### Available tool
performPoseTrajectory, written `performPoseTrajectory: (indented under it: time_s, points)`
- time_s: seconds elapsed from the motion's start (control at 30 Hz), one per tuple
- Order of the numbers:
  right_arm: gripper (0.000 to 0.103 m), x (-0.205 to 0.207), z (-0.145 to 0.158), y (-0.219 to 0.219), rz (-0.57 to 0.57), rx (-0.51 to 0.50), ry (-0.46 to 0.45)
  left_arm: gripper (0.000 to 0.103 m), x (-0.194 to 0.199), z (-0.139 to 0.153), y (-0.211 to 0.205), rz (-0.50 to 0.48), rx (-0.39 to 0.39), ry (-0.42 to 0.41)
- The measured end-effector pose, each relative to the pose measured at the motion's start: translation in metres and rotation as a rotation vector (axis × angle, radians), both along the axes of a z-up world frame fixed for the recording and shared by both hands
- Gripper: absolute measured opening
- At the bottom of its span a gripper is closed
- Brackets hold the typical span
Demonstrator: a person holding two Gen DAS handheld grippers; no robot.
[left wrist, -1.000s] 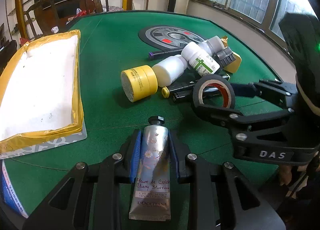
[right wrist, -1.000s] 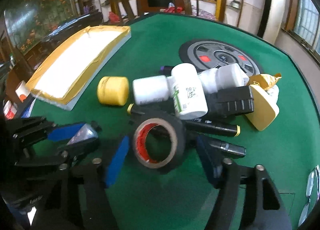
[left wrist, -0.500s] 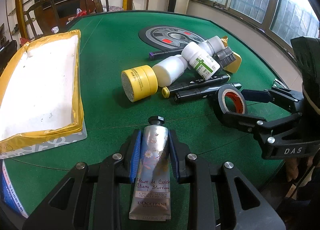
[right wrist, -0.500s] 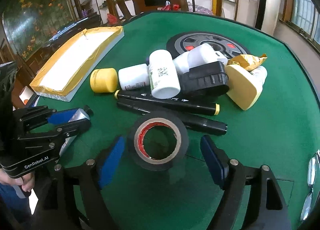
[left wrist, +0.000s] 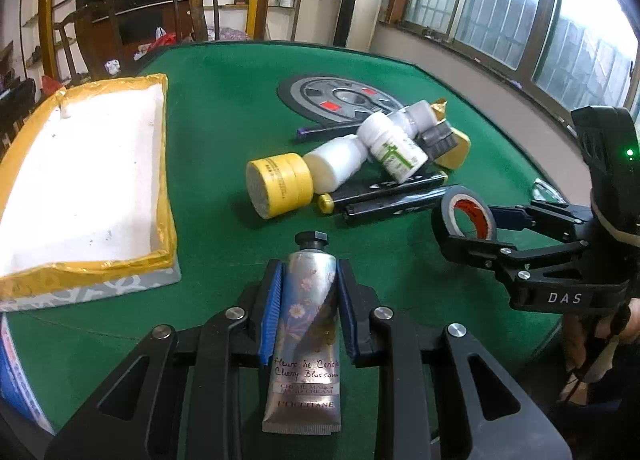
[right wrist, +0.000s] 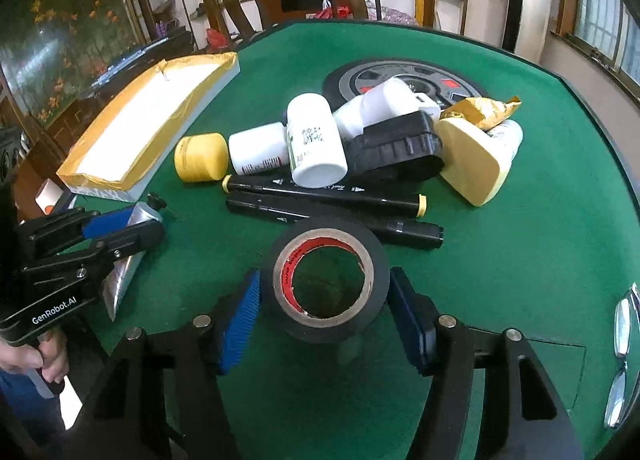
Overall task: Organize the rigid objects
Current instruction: 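Carry tube and tape roll into the white tray and open both grippers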
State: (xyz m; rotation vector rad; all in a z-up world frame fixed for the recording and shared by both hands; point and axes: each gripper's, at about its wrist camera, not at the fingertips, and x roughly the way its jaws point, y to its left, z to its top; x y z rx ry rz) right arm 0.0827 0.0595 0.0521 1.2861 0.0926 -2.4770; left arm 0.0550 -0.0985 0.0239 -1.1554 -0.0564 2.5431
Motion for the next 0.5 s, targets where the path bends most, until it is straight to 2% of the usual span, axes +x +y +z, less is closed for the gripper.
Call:
performPoseTrajectory:
  time_s: [0.17, 0.5]
  points:
    - [0.058, 0.003, 0.014, -0.003, 0.015, -0.010, 0.038, 0.024, 0.004, 0.014, -0.004, -0.002, 0.028, 0.028]
    - [0.058, 0.005, 0.029, -0.029, 0.081, -0.017, 0.085, 0.024, 0.014, 0.044, -0.034, 0.068, 0.086, 0.110]
